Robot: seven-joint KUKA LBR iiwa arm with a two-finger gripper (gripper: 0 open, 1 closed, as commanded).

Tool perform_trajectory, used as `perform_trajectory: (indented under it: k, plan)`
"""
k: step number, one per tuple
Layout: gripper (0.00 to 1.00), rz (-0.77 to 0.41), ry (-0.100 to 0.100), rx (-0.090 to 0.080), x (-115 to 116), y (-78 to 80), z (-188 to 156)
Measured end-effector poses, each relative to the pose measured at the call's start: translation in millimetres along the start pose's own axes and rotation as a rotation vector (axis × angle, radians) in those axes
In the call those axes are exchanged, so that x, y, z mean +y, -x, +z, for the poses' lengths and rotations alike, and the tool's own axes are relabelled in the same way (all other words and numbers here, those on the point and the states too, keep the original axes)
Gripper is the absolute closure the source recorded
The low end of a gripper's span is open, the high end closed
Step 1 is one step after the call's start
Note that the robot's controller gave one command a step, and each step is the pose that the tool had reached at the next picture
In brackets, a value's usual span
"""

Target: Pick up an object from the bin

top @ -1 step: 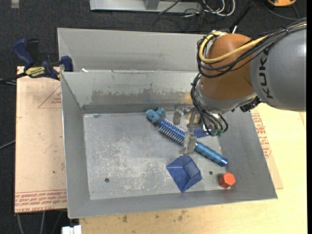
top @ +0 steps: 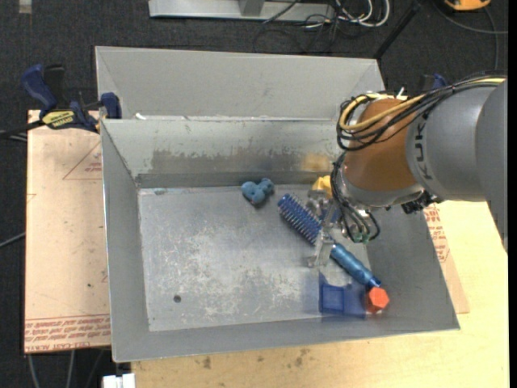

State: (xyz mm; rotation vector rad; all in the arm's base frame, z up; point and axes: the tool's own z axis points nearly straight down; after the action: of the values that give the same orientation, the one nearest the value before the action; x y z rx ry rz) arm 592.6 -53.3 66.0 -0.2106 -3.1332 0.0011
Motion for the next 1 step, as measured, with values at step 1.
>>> perform_trajectory:
  k: [1]
  plan:
    - [0.00, 0.144, 0.002, -0.002, -18.4, -0.2, -3.6]
